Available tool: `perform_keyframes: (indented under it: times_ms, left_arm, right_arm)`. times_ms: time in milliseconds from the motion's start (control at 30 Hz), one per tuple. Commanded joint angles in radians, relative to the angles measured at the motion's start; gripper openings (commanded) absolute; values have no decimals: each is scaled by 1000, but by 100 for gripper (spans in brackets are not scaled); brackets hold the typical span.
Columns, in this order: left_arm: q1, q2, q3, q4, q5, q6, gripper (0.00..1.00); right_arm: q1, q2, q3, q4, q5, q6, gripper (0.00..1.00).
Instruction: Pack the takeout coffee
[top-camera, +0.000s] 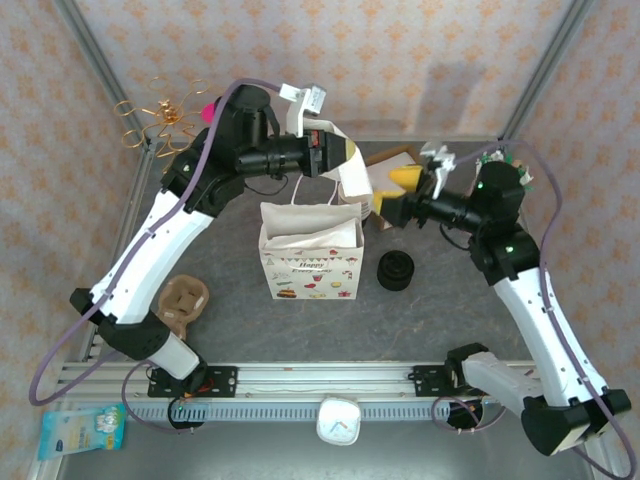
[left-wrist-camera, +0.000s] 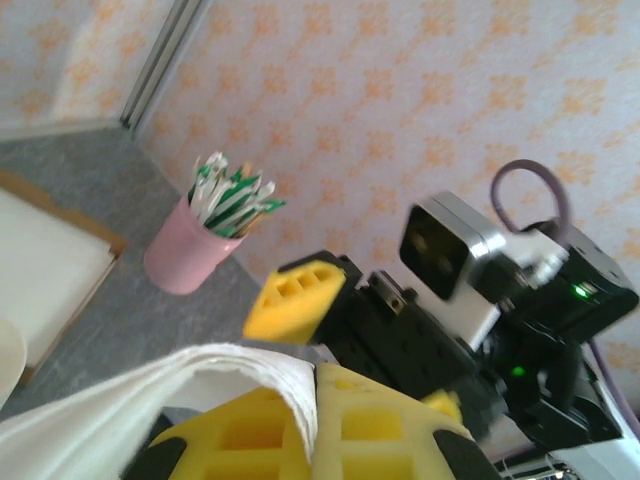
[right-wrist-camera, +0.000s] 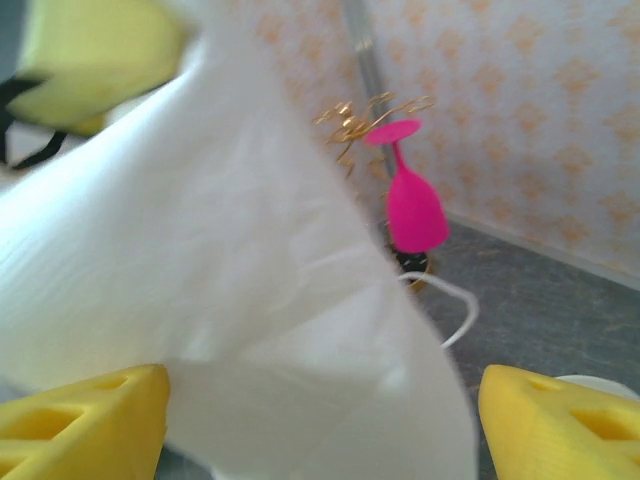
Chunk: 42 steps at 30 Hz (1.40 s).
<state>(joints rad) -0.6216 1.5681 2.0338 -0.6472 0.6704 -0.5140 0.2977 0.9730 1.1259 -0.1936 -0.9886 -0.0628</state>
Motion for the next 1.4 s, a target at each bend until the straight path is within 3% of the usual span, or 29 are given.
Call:
perform_keyframes:
  times_ms: [0, 300, 500, 833, 1100, 1367]
  left_arm:
    - [-7, 2, 38, -32, -22, 18, 0]
    - [-7, 62, 164, -99, -32, 84, 0]
    - [-3, 70, 222, -177, -84, 170, 0]
    - [-13, 44, 172, -271, -113, 282, 0]
    - [-25, 31, 168, -312, -106, 341, 0]
    - [-54, -56, 82, -342, -134, 376, 0]
  right_arm:
    - [65, -24, -3, 26, 10, -206, 79]
    - [235, 32, 12, 21, 36, -312, 72]
    - [238, -37, 29, -33, 104, -364, 79]
    - [202, -123, 17, -135, 252, -553, 90]
    - [62, -12, 148, -235, 44, -618, 93]
    - [25, 179, 288, -276, -116, -705, 95]
